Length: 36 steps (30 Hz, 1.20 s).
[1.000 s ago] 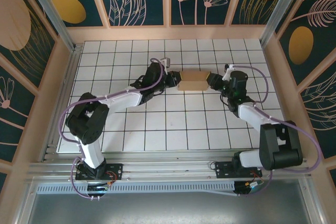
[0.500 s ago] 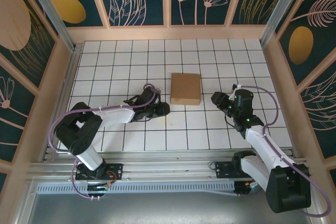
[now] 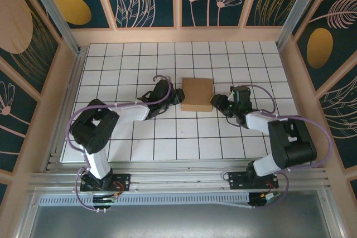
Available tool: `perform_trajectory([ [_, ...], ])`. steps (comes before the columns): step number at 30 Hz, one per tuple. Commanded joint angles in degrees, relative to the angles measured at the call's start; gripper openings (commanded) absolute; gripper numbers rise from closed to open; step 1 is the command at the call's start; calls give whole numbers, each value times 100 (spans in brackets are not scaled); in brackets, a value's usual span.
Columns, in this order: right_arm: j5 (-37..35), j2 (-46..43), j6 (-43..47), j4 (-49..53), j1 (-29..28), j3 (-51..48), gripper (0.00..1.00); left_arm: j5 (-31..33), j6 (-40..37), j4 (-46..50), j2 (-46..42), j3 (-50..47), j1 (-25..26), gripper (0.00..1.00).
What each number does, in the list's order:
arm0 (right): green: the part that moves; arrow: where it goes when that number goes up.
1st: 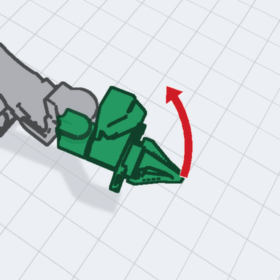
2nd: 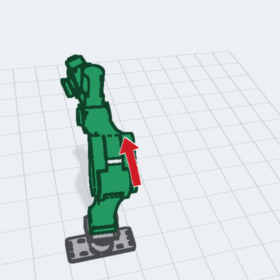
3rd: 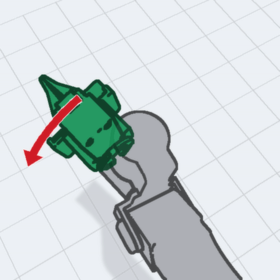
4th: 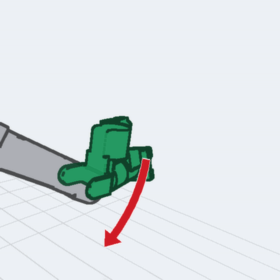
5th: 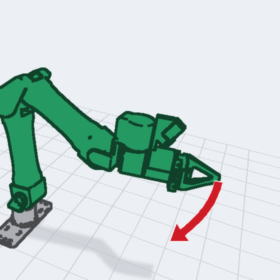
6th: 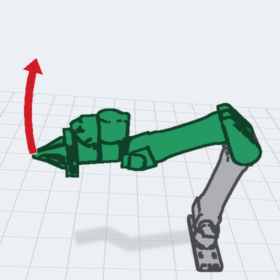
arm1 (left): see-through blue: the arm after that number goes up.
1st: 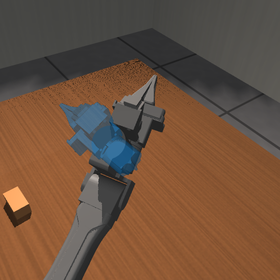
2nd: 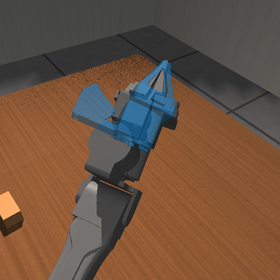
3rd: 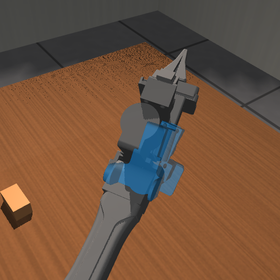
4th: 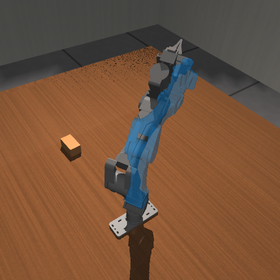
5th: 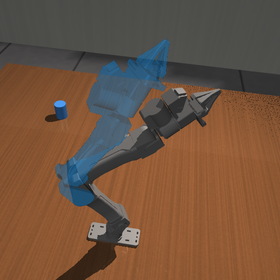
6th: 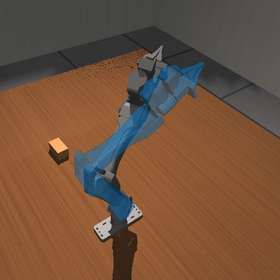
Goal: Fold the paper box
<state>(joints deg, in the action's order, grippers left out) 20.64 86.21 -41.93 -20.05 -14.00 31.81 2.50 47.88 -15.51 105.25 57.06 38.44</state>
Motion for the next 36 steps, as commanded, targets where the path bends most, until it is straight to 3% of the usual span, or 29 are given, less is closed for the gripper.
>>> perform_trajectory([
  [1,-161,430,-108,-639,-26,296,44,-239,60,-466,514,282,-202,51],
  [7,-225,1536,-151,-857,-26,1108,31,-560,175,-890,1218,829,-512,44],
  [13,-331,2807,-187,-767,-20,2682,30,-664,-48,-783,2203,2218,-999,38],
  [18,-512,3775,-107,-282,-23,4214,29,-1007,59,-709,2994,3563,-1498,42],
  [22,-459,4010,311,667,22,5459,31,-1029,-73,-422,2880,4150,-1745,48],
  [26,-418,3081,680,905,113,5326,34,-853,-608,-182,1929,3847,-1846,51],
  [29,-716,1904,1136,754,208,4382,39,-675,-1173,-391,745,2865,-1857,53],
  [33,-1896,163,2275,163,338,2572,53,-498,-1896,-1171,-1184,734,-1857,61],
  [36,-3032,-850,3036,-336,445,1326,74,-72,-2262,-1558,-2486,-823,-1851,71],
])
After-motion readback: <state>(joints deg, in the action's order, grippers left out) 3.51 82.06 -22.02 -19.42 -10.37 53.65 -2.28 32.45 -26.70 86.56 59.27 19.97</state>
